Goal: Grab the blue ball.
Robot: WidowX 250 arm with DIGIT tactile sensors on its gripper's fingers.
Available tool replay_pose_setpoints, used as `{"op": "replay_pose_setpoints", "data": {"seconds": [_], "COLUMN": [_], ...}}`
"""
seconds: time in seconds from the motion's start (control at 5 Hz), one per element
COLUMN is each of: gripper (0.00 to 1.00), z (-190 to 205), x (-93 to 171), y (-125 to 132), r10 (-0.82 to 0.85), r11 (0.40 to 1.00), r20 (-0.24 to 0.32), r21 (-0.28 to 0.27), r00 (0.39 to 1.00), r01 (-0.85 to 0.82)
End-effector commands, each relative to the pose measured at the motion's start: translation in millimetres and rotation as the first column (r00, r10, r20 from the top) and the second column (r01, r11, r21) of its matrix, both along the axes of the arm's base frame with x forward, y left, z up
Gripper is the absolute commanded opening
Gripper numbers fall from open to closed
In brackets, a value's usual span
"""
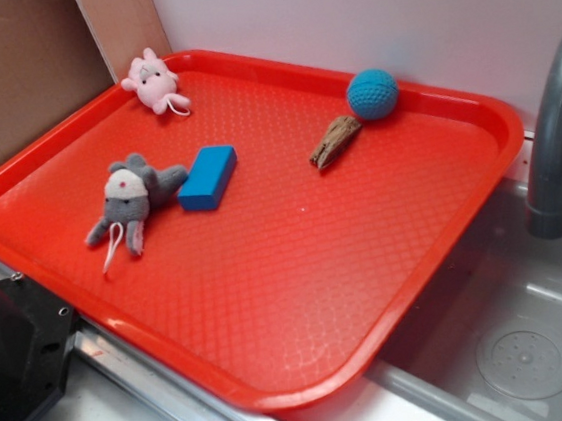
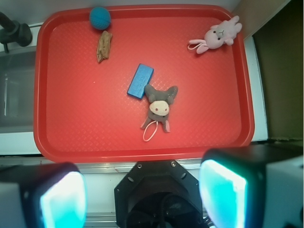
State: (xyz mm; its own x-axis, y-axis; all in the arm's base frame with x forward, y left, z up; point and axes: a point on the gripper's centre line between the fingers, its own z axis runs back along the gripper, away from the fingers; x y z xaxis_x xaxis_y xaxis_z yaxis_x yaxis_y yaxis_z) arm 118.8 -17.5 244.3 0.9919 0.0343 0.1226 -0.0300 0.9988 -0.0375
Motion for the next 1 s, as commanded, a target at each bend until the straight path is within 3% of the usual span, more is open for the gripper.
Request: {"op": "replay_pose_setpoints", "data": {"seconds": [0.0,0.2,0.4,0.8], "gripper": [1.00,1.00,1.00,1.00], "z": [0,-39,-69,-133], "x": [0,44,95,195], "y": [0,-8,-13,-33], "r10": [0.000,0.036,0.006,-0.097], "r11": [1.000,0.996,1.000,0.995], "r20": [0.000,0.003,0.056,0.088], "r21": [0.000,0.084,0.012,-0.027], "r00": [1.000,0.999,0.998,0.991], "r01": [0.000,-0.036,-0.007,0.100]}}
